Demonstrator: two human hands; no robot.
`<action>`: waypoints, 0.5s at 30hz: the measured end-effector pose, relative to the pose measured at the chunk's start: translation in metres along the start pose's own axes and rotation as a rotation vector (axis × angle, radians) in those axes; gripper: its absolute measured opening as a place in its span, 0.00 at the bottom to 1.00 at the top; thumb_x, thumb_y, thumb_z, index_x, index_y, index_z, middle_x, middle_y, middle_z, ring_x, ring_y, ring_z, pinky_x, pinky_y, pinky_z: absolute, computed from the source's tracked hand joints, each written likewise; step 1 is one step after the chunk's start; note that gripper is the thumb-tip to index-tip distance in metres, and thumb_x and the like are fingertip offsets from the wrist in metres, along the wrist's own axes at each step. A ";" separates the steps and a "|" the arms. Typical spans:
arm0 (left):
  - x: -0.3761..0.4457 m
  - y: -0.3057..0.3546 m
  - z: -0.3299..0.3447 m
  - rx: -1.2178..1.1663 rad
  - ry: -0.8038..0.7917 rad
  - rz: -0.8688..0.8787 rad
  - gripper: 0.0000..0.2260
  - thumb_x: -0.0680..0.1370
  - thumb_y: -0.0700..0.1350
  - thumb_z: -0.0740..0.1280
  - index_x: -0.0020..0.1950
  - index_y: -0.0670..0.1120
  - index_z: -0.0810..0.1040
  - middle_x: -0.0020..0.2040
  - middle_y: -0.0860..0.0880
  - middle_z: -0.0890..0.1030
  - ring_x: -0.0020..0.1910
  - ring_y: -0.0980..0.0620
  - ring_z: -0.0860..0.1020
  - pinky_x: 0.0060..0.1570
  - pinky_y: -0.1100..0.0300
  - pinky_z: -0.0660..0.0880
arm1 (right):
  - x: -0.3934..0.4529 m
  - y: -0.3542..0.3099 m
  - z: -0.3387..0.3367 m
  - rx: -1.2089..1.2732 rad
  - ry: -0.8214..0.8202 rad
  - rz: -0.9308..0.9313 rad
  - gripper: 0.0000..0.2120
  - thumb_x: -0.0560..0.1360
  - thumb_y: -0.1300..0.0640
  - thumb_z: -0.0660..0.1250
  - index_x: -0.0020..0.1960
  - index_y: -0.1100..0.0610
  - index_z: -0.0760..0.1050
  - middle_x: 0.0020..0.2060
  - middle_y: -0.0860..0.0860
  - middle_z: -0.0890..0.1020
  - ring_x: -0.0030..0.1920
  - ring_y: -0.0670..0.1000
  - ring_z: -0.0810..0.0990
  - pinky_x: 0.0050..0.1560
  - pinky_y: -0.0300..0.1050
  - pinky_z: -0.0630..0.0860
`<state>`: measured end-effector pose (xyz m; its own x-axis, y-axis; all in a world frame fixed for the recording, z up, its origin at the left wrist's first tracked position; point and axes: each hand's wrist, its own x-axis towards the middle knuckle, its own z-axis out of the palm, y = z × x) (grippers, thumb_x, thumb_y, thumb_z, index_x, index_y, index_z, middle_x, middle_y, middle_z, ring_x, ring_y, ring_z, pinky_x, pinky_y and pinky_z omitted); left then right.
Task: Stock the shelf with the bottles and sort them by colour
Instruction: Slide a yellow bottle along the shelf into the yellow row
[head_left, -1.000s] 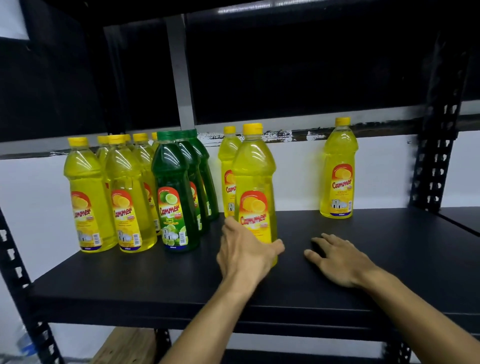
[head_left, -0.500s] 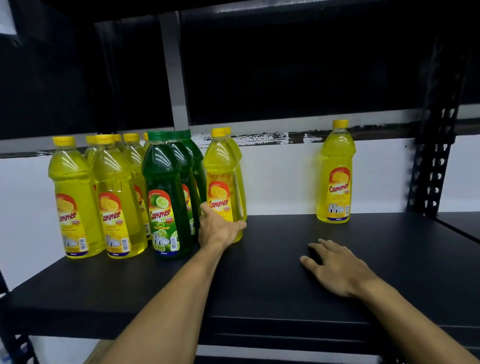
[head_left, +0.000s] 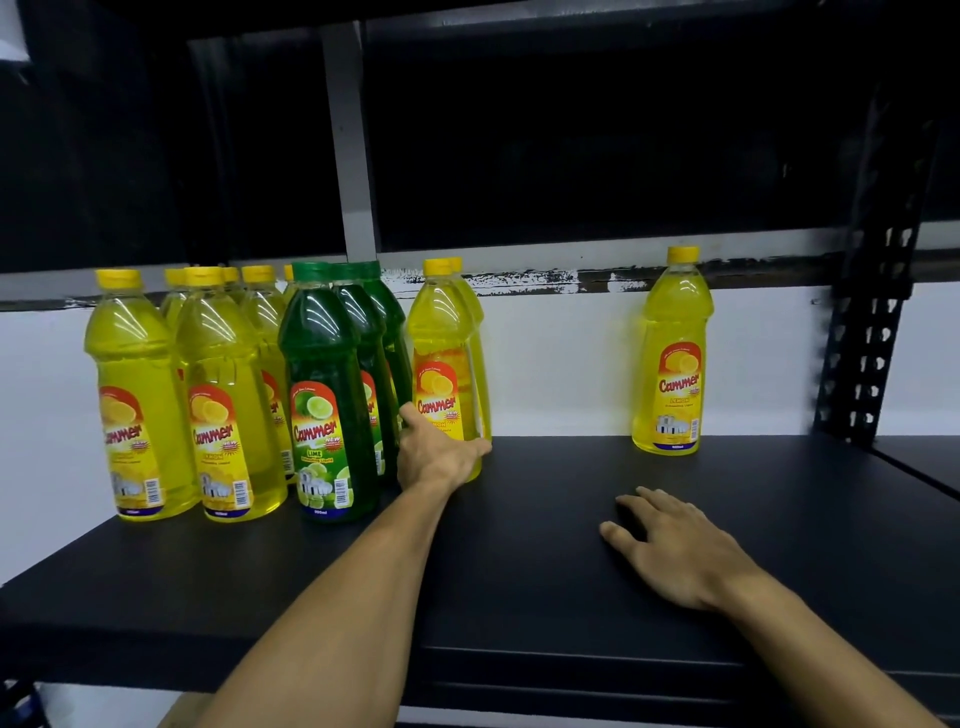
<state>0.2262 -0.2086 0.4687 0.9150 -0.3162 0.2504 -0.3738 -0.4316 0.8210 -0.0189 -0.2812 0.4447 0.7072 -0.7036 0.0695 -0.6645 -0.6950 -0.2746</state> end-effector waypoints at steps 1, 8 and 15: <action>0.000 0.000 0.000 0.000 0.002 -0.001 0.43 0.65 0.55 0.80 0.68 0.48 0.55 0.59 0.45 0.72 0.55 0.43 0.75 0.50 0.49 0.76 | 0.000 0.000 0.000 0.000 0.000 -0.001 0.30 0.80 0.36 0.48 0.78 0.49 0.55 0.78 0.48 0.54 0.78 0.50 0.49 0.75 0.47 0.48; 0.001 -0.001 0.001 0.001 -0.004 0.004 0.43 0.65 0.54 0.80 0.68 0.48 0.55 0.60 0.44 0.72 0.57 0.42 0.74 0.50 0.49 0.75 | -0.003 -0.004 -0.002 0.000 0.008 0.011 0.29 0.80 0.37 0.49 0.78 0.49 0.56 0.78 0.48 0.54 0.78 0.50 0.50 0.75 0.47 0.49; -0.006 -0.002 -0.003 -0.018 -0.058 -0.004 0.53 0.63 0.56 0.81 0.73 0.42 0.49 0.66 0.41 0.70 0.63 0.39 0.73 0.56 0.47 0.74 | -0.003 -0.003 -0.005 0.036 0.049 0.021 0.28 0.79 0.36 0.52 0.75 0.47 0.61 0.76 0.46 0.60 0.76 0.50 0.56 0.71 0.49 0.59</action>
<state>0.2218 -0.2036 0.4671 0.9060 -0.3633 0.2172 -0.3668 -0.4175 0.8314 -0.0201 -0.2777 0.4497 0.6801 -0.7248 0.1098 -0.6693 -0.6751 -0.3103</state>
